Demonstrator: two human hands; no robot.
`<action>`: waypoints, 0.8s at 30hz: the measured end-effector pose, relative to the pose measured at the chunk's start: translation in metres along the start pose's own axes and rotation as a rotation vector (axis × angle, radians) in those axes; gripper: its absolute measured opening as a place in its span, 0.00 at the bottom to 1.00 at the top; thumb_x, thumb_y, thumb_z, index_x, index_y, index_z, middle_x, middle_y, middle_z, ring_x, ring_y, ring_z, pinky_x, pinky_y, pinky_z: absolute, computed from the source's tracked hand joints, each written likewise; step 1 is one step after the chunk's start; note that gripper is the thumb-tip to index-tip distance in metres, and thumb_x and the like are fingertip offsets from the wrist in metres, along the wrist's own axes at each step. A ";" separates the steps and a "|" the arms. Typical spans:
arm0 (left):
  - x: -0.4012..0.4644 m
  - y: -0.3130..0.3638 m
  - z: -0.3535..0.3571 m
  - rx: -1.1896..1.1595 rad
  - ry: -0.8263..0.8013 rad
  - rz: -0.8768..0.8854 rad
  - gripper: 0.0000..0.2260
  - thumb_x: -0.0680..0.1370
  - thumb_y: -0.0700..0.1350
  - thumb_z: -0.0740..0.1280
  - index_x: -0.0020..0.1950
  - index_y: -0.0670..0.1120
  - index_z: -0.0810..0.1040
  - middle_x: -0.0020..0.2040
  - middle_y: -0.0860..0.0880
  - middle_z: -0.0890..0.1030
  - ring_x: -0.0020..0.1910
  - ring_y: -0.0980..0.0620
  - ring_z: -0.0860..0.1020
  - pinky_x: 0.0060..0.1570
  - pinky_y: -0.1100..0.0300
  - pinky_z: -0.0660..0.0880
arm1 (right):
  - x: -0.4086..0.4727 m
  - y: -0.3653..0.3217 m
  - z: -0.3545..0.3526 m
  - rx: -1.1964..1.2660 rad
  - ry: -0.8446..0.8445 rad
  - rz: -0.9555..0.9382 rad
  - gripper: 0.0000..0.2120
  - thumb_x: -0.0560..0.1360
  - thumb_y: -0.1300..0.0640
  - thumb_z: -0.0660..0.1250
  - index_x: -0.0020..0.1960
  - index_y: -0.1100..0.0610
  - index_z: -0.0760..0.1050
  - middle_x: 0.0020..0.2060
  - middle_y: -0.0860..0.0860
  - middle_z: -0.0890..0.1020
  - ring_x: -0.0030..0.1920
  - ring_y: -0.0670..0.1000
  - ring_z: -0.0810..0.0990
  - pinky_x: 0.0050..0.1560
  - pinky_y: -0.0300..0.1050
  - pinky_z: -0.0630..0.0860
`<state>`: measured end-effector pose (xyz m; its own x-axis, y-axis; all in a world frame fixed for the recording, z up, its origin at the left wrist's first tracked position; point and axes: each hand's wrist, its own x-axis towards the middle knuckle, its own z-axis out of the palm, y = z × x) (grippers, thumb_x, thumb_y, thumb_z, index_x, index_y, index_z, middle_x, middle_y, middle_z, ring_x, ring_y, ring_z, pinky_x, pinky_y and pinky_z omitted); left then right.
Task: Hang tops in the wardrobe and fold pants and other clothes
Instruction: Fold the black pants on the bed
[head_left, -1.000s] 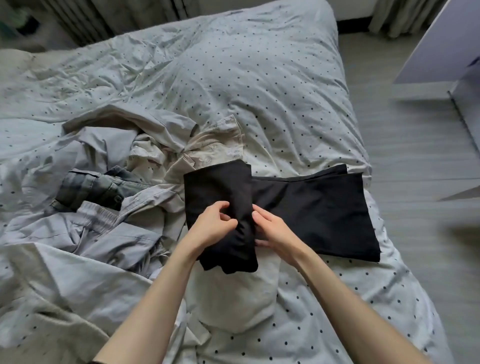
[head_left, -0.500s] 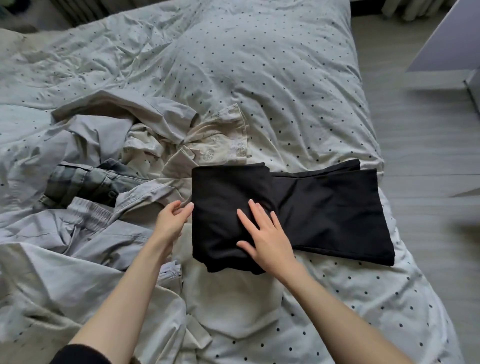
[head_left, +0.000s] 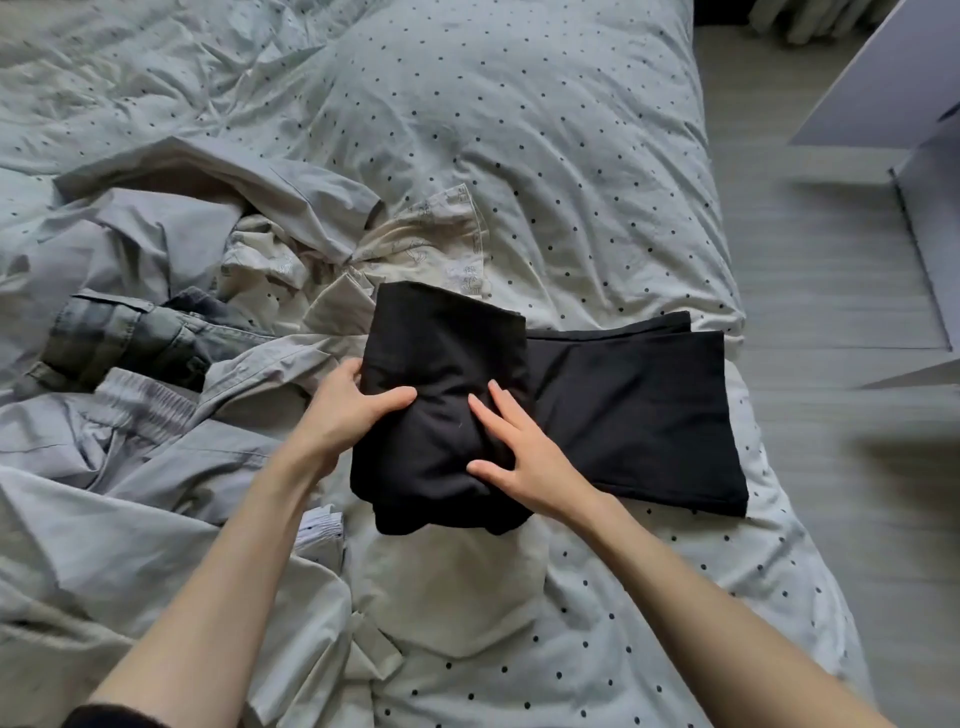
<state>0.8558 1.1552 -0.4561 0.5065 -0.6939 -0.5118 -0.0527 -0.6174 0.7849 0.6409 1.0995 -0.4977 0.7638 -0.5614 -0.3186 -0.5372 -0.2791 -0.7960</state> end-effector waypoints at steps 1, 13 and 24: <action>-0.004 0.006 -0.006 0.032 0.012 0.030 0.13 0.69 0.40 0.75 0.49 0.48 0.76 0.45 0.54 0.81 0.37 0.66 0.80 0.34 0.72 0.73 | 0.001 -0.006 0.000 0.049 -0.018 -0.005 0.35 0.76 0.50 0.67 0.76 0.45 0.52 0.77 0.47 0.46 0.76 0.45 0.45 0.73 0.38 0.48; -0.038 0.079 0.053 0.293 -0.019 0.124 0.20 0.68 0.52 0.75 0.56 0.48 0.74 0.48 0.48 0.79 0.43 0.52 0.79 0.41 0.57 0.77 | -0.016 -0.016 -0.031 1.063 0.234 0.391 0.15 0.80 0.51 0.60 0.63 0.53 0.76 0.54 0.47 0.82 0.50 0.45 0.80 0.49 0.42 0.77; -0.018 0.030 0.102 0.342 0.205 0.128 0.12 0.75 0.46 0.68 0.57 0.45 0.77 0.50 0.47 0.79 0.45 0.51 0.77 0.46 0.59 0.72 | -0.053 0.073 -0.050 0.531 0.344 0.563 0.33 0.74 0.45 0.67 0.75 0.51 0.59 0.70 0.48 0.67 0.70 0.48 0.66 0.70 0.46 0.63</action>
<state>0.7570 1.1119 -0.4593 0.6365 -0.7062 -0.3100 -0.3918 -0.6423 0.6588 0.5429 1.0698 -0.5132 0.2350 -0.7365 -0.6343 -0.4997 0.4682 -0.7288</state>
